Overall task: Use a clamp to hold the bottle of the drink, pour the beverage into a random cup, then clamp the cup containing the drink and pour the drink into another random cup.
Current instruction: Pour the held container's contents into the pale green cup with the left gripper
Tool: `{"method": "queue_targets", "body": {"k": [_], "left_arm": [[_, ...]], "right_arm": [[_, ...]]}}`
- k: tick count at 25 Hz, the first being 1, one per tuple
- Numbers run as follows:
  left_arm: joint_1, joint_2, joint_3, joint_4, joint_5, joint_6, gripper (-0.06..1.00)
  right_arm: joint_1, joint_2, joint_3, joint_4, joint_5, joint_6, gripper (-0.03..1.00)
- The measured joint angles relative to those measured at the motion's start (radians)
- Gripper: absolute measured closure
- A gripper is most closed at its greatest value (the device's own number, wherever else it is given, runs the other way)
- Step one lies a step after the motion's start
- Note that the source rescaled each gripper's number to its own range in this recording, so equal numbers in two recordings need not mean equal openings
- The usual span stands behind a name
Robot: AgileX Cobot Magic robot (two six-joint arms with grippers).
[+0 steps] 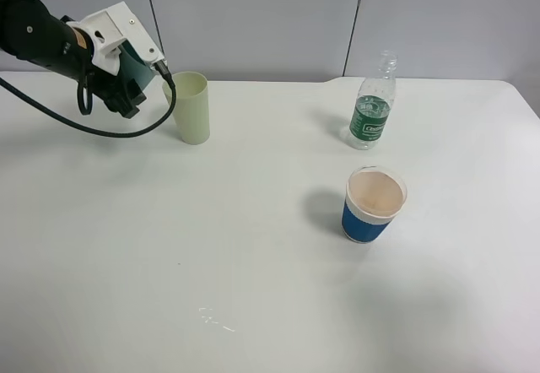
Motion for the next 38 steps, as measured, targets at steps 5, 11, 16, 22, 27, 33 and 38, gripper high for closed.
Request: {"method": "queue_targets", "body": {"k": [5, 11, 16, 22, 27, 33, 38], "left_arm": [[0.0, 0.0, -0.005, 0.007, 0.0, 0.0, 0.94], [0.0, 0.001, -0.006, 0.026, 0.001, 0.0, 0.94], [0.0, 0.004, -0.032, 0.033, 0.02, 0.0, 0.94], [0.0, 0.004, -0.059, 0.061, 0.028, 0.0, 0.94], [0.0, 0.006, -0.063, 0.078, 0.034, 0.0, 0.94], [0.0, 0.024, -0.065, 0.101, 0.036, 0.0, 0.94], [0.0, 0.035, -0.078, 0.111, 0.036, -0.001, 0.94]], "right_arm": [[0.0, 0.0, 0.0, 0.0, 0.0, 0.0, 0.12], [0.0, 0.0, 0.0, 0.0, 0.0, 0.0, 0.12], [0.0, 0.0, 0.0, 0.0, 0.0, 0.0, 0.12], [0.0, 0.0, 0.0, 0.0, 0.0, 0.0, 0.12], [0.0, 0.0, 0.0, 0.0, 0.0, 0.0, 0.12], [0.0, 0.0, 0.0, 0.0, 0.0, 0.0, 0.12], [0.0, 0.0, 0.0, 0.0, 0.0, 0.0, 0.12]]}}
